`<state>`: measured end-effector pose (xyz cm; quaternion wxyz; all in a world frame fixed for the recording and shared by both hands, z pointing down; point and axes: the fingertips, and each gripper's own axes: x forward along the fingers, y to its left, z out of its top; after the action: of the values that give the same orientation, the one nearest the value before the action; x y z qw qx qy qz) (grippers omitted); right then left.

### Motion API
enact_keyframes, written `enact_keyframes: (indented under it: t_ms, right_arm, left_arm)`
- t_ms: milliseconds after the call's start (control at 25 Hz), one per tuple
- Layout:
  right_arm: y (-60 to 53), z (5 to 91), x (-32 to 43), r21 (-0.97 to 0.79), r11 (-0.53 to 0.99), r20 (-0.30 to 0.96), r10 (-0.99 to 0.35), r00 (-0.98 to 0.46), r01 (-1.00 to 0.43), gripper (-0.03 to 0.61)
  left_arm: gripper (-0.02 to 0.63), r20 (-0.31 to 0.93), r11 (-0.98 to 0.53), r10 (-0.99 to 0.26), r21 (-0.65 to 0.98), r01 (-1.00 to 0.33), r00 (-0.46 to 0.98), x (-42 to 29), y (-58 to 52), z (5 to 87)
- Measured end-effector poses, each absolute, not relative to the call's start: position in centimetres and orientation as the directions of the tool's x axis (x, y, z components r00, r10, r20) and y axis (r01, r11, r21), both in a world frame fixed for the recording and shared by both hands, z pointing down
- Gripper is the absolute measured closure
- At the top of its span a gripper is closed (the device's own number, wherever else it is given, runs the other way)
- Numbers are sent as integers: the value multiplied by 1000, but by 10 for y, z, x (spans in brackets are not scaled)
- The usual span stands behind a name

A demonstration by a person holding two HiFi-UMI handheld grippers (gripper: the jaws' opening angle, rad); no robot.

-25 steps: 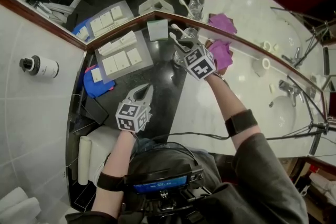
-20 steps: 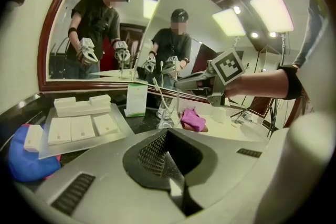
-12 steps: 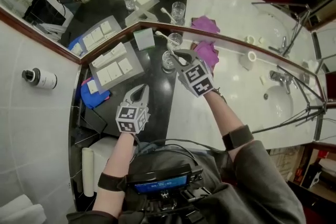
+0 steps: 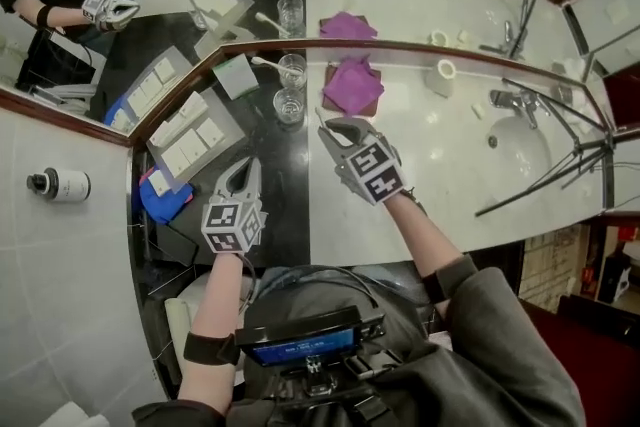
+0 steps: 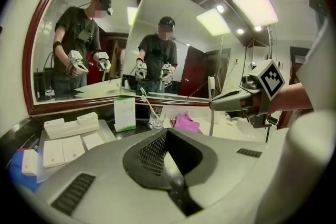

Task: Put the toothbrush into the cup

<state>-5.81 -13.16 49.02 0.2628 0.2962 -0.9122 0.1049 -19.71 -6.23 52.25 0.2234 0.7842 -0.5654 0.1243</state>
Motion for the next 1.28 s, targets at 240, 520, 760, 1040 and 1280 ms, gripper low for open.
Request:
enact_keyframes:
  t_ms: [240, 520, 760, 1040, 1280]
  right_arm:
    - [-90, 548, -20, -220, 681, 651, -431, -625, -699, 514]
    - [-56, 609, -2, -365, 510, 742, -346, -574, -779, 515]
    - [-46, 640, 0, -403, 439, 790, -277, -548, -803, 515]
    - [-42, 674, -5, -448, 376, 816, -199, -543, -811, 514]
    - [-44, 694, -4, -490, 289, 814, -185, -550, -822, 512]
  left_arm:
    - [611, 485, -305, -786, 235, -923, 383, -179, -53, 539]
    - [611, 513, -323, -755, 251, -912, 409, -169, -44, 558]
    - [611, 524, -316, -746, 265, -911, 411, -166, -38, 568]
    - [611, 537, -289, -743, 281, -915, 400, -169, -29, 578]
    - [611, 547, -267, -740, 295, -917, 391, -173, -22, 587]
